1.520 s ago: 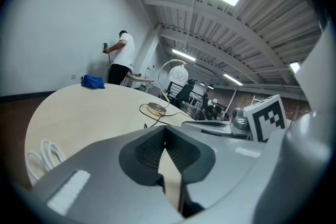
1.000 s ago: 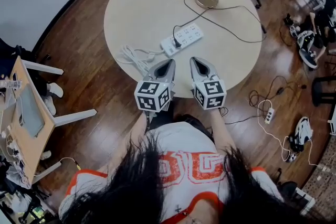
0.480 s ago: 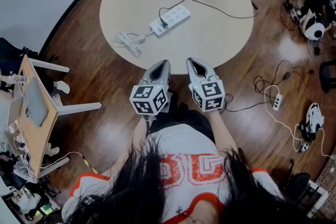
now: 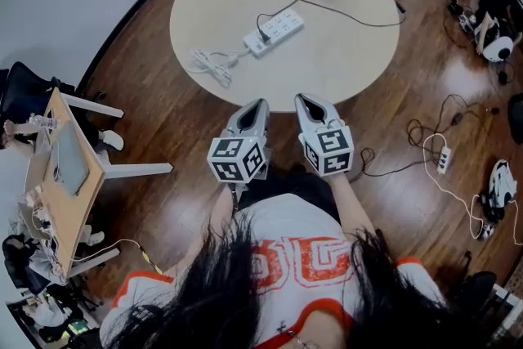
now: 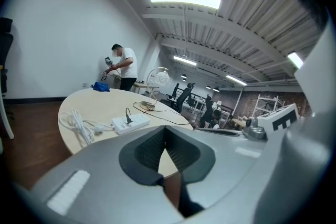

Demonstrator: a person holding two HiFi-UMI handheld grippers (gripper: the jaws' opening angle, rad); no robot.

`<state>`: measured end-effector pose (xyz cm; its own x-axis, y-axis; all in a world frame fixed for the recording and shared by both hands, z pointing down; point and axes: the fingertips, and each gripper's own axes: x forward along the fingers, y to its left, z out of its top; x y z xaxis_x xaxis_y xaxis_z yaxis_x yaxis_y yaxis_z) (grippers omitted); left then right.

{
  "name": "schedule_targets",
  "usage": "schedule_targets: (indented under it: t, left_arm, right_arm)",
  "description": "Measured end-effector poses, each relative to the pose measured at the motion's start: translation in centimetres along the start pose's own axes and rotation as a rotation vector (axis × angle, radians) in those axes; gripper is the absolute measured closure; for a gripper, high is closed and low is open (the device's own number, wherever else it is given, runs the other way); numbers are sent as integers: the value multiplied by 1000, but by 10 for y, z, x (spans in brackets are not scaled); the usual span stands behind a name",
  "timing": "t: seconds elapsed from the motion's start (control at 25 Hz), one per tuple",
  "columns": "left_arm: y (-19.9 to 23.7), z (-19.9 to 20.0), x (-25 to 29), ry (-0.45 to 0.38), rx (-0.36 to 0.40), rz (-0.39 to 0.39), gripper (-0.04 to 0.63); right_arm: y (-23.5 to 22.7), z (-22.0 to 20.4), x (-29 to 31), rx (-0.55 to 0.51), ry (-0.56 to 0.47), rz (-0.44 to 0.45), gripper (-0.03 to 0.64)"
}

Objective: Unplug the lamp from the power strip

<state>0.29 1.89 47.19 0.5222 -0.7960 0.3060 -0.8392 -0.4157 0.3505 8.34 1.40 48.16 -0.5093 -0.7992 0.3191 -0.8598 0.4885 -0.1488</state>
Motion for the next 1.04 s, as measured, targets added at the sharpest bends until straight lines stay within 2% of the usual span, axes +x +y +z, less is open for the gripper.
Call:
schedule_targets:
  t: [0.52, 0.76, 1.04]
  left_arm:
    - [17, 1, -22, -9, -22, -23, 594]
    - [16, 0, -23, -9, -31, -42, 594]
    - [20, 0, -26, -18, -51, -28, 594]
  right_arm:
    - [28, -6, -1, -12, 43, -9, 617]
    - [29, -4, -3, 3, 47, -17, 617]
    - [30, -6, -5, 3, 60, -17, 617]
